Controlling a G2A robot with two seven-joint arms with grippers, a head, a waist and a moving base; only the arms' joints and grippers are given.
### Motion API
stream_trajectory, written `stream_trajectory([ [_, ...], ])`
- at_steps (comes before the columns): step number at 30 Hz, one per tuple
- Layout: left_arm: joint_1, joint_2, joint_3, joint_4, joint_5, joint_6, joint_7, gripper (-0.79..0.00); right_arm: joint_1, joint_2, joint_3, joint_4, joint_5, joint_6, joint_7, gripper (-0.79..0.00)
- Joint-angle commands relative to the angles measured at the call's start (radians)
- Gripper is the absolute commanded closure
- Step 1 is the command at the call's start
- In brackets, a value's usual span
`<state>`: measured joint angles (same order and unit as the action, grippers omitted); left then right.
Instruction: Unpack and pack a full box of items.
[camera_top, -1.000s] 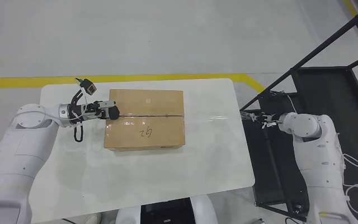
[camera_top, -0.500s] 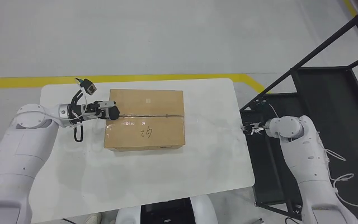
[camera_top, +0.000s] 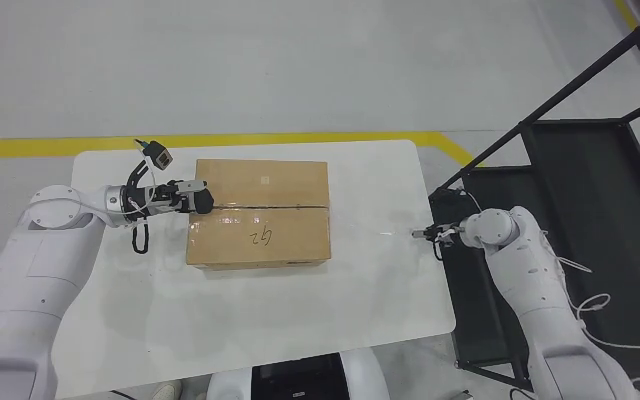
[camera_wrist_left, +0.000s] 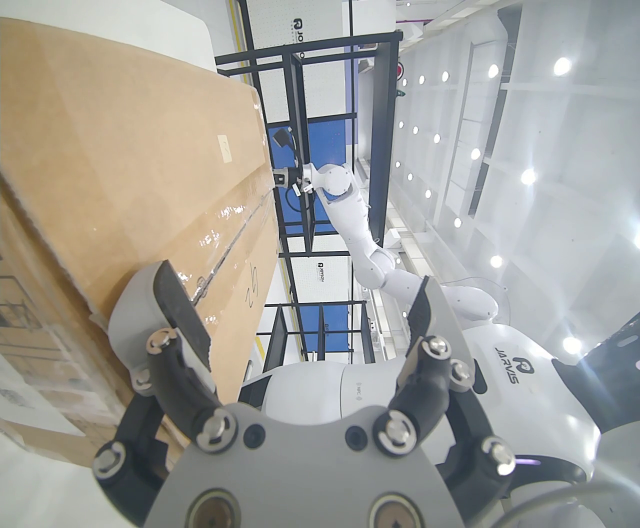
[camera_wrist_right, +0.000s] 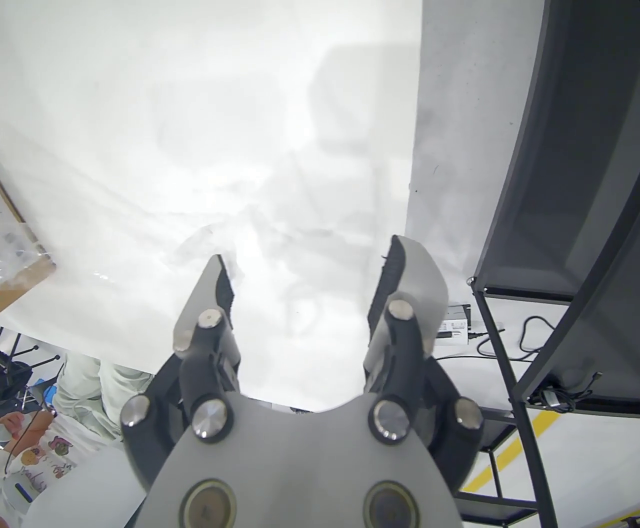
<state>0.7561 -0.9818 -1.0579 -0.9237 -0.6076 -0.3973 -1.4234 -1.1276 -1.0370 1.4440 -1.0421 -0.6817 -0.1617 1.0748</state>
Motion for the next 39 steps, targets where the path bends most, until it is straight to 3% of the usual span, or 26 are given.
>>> stream_trajectory([
  [1, 0.0, 0.0, 0.0, 0.0, 0.0, 0.0, 0.0, -0.785, 0.005, 0.002, -0.002, 0.013, -0.022, 0.014, -0.017, -0.785],
  [28, 0.0, 0.0, 0.0, 0.0, 0.0, 0.0, 0.0, -0.785, 0.04, 0.015, -0.028, 0.085, -0.212, 0.133, -0.182, -0.785],
  [33, 0.0, 0.0, 0.0, 0.0, 0.0, 0.0, 0.0, -0.785, 0.044, 0.016, -0.006, 0.083, -0.155, 0.096, -0.199, -0.785],
  [39, 0.0, 0.0, 0.0, 0.0, 0.0, 0.0, 0.0, -0.785, 0.015, 0.017, 0.047, 0.035, 0.106, -0.077, -0.091, -0.785],
])
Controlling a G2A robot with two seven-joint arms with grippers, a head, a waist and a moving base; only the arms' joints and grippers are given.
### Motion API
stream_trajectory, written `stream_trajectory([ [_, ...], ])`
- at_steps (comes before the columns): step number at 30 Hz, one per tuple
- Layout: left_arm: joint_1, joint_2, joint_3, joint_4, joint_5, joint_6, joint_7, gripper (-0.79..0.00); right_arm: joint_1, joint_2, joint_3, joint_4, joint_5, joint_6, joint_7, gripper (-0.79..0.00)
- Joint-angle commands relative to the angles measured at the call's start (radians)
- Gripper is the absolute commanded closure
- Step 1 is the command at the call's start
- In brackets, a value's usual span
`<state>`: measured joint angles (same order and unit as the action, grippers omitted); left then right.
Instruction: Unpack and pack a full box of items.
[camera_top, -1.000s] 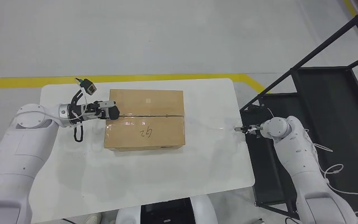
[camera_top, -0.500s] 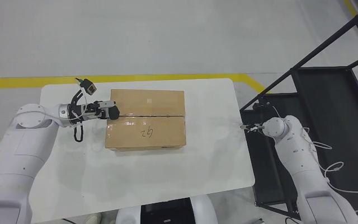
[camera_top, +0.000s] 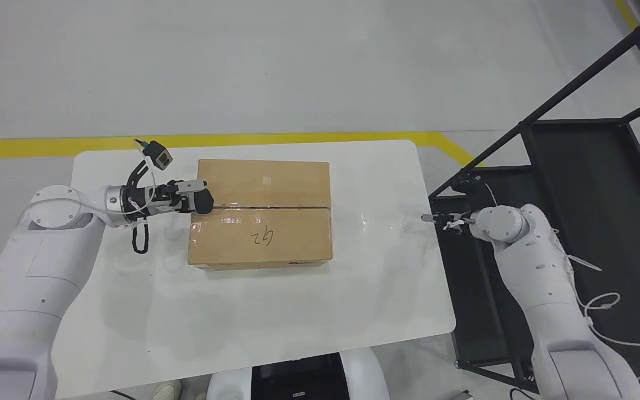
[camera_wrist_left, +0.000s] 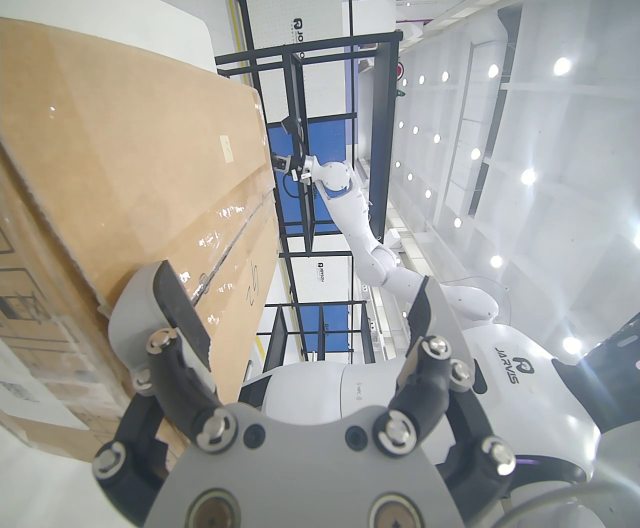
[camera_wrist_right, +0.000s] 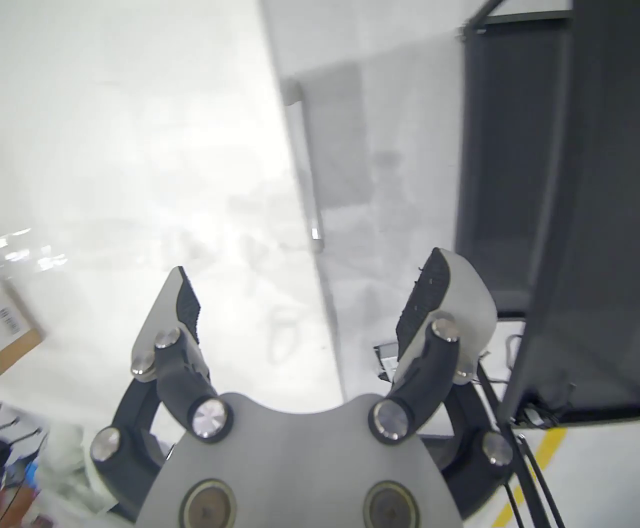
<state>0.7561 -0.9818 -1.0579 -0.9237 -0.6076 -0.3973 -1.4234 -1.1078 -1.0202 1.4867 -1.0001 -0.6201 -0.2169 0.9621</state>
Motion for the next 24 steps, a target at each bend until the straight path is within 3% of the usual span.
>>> stream_trajectory([
  [1, 0.0, 0.0, 0.0, 0.0, 0.0, 0.0, 0.0, -0.785, -0.008, 0.0, 0.004, -0.018, 0.062, -0.031, 0.034, -0.785],
  [7, 0.0, 0.0, 0.0, 0.0, 0.0, 0.0, 0.0, -0.785, -0.027, -0.009, -0.057, -0.085, 0.085, -0.03, 0.062, -0.785],
  [12, 0.0, 0.0, 0.0, 0.0, 0.0, 0.0, 0.0, -0.785, -0.016, -0.023, -0.123, -0.088, 0.089, -0.006, 0.04, -0.56],
  [24, 0.0, 0.0, 0.0, 0.0, 0.0, 0.0, 0.0, -0.785, 0.033, -0.039, -0.206, -0.029, 0.02, 0.042, -0.037, -0.643],
])
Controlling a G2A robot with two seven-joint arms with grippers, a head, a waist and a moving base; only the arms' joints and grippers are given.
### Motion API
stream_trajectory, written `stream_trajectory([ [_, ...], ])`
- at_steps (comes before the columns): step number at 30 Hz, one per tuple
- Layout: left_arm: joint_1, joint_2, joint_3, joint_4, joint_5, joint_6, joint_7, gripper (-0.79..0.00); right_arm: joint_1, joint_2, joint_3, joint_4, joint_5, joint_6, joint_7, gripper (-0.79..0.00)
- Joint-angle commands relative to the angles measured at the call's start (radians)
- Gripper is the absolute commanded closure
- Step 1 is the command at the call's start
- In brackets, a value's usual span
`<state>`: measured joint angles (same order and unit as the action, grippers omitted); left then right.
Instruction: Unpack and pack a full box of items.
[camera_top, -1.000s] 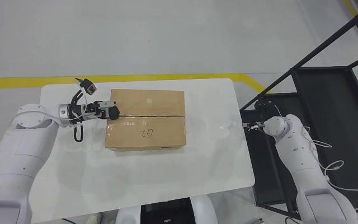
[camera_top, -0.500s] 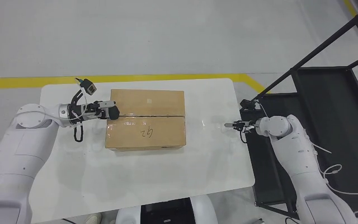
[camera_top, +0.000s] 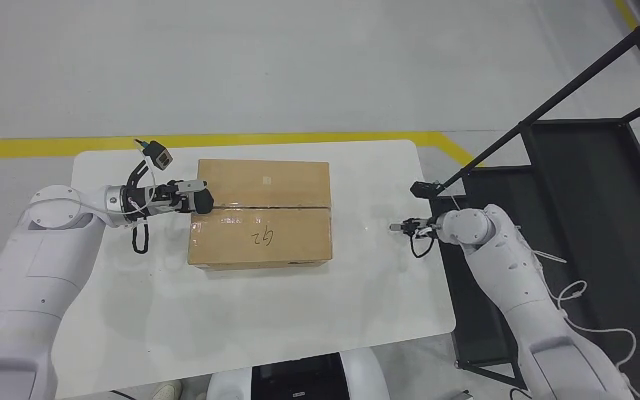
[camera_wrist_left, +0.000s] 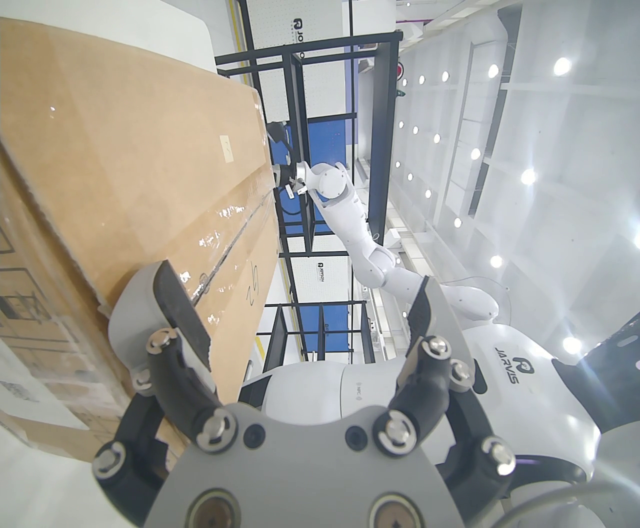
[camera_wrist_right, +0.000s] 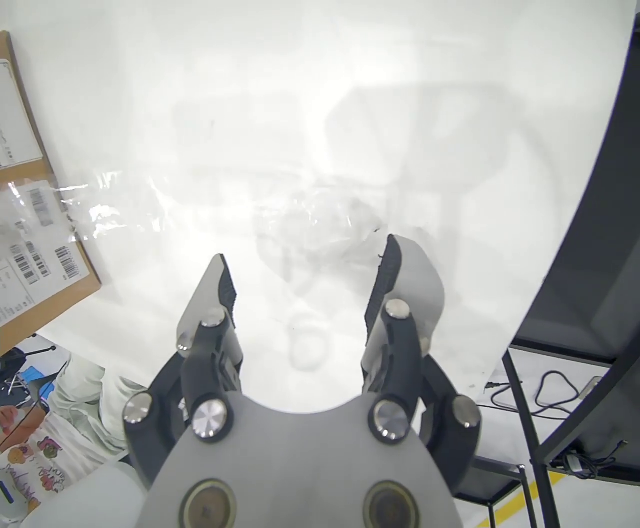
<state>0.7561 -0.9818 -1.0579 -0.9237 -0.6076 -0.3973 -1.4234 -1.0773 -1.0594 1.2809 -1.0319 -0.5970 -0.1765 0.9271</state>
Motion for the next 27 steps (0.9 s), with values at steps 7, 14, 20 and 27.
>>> stream_trajectory([
  [7, 0.0, 0.0, 0.0, 0.0, 0.0, 0.0, 0.0, -0.785, 0.002, 0.005, 0.012, -0.002, -0.001, 0.006, -0.016, -0.717],
  [14, 0.0, 0.0, 0.0, 0.0, 0.0, 0.0, 0.0, -0.785, -0.007, 0.009, 0.018, -0.009, 0.004, 0.015, -0.023, -0.686],
  [20, 0.0, 0.0, 0.0, 0.0, 0.0, 0.0, 0.0, -0.785, 0.005, 0.003, -0.005, 0.021, 0.01, 0.019, -0.031, -0.545],
  [27, 0.0, 0.0, 0.0, 0.0, 0.0, 0.0, 0.0, -0.785, 0.023, -0.001, -0.024, 0.043, 0.001, 0.013, -0.038, -0.215],
])
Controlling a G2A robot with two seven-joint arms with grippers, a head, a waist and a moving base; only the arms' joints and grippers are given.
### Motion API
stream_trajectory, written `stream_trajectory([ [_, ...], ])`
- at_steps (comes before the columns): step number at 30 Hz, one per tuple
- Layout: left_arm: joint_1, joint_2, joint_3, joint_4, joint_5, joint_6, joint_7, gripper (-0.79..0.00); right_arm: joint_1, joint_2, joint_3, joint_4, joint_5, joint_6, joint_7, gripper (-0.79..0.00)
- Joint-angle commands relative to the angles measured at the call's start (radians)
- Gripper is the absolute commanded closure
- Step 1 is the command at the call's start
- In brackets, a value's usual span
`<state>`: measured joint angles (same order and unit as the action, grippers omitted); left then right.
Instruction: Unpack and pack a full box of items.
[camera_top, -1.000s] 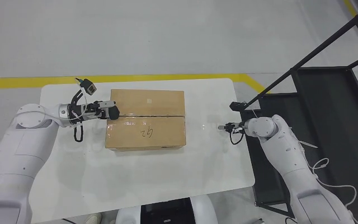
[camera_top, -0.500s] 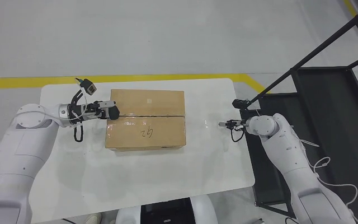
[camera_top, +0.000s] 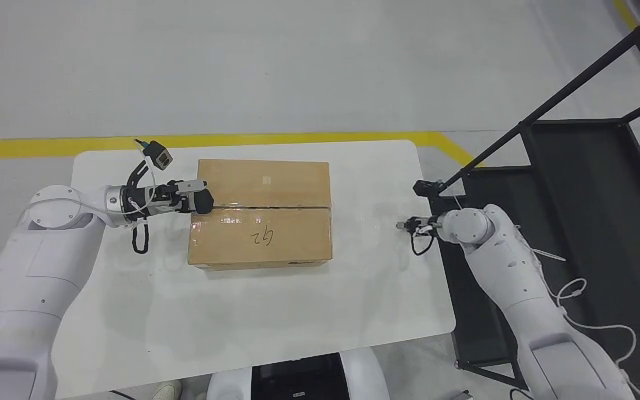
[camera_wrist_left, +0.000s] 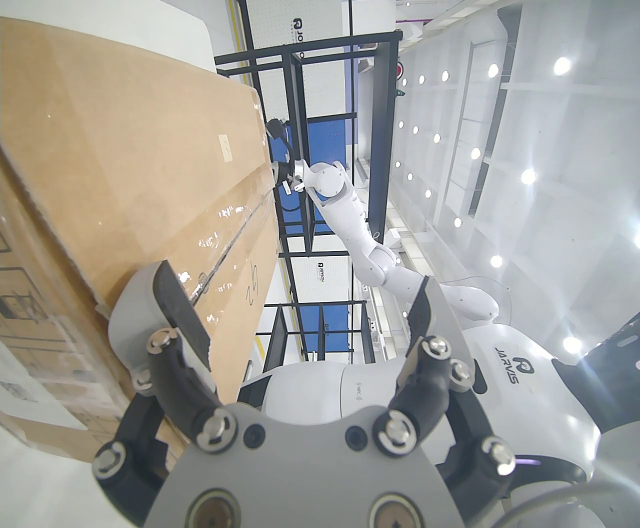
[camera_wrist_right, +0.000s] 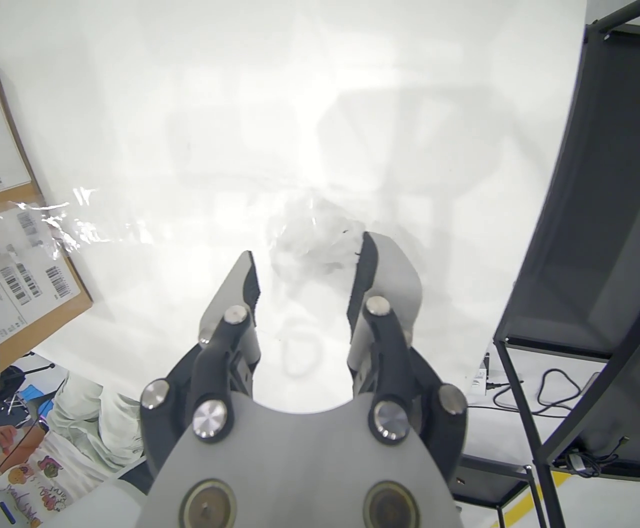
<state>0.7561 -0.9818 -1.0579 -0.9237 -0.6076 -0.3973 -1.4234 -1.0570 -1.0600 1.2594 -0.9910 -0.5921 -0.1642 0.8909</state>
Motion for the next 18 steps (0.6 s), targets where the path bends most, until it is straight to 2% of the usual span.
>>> stream_trajectory([
  [1, 0.0, 0.0, 0.0, 0.0, 0.0, 0.0, 0.0, -0.785, 0.004, 0.0, -0.004, 0.005, -0.009, 0.003, -0.004, -0.172],
  [2, 0.0, 0.0, 0.0, 0.0, 0.0, 0.0, 0.0, -0.785, 0.006, -0.001, -0.006, 0.008, -0.012, 0.005, -0.007, -0.148],
  [4, 0.0, 0.0, 0.0, 0.0, 0.0, 0.0, 0.0, -0.785, 0.01, -0.001, -0.01, 0.013, -0.012, 0.005, -0.009, -0.022],
  [5, 0.0, 0.0, 0.0, 0.0, 0.0, 0.0, 0.0, -0.785, 0.012, -0.001, -0.011, 0.015, -0.013, 0.005, -0.01, 0.0],
  [10, 0.0, 0.0, 0.0, 0.0, 0.0, 0.0, 0.0, -0.785, 0.015, 0.0, -0.001, 0.004, 0.022, -0.017, -0.003, 0.0],
  [18, 0.0, 0.0, 0.0, 0.0, 0.0, 0.0, 0.0, -0.785, -0.004, 0.024, 0.076, -0.069, 0.089, -0.077, 0.08, 0.0],
])
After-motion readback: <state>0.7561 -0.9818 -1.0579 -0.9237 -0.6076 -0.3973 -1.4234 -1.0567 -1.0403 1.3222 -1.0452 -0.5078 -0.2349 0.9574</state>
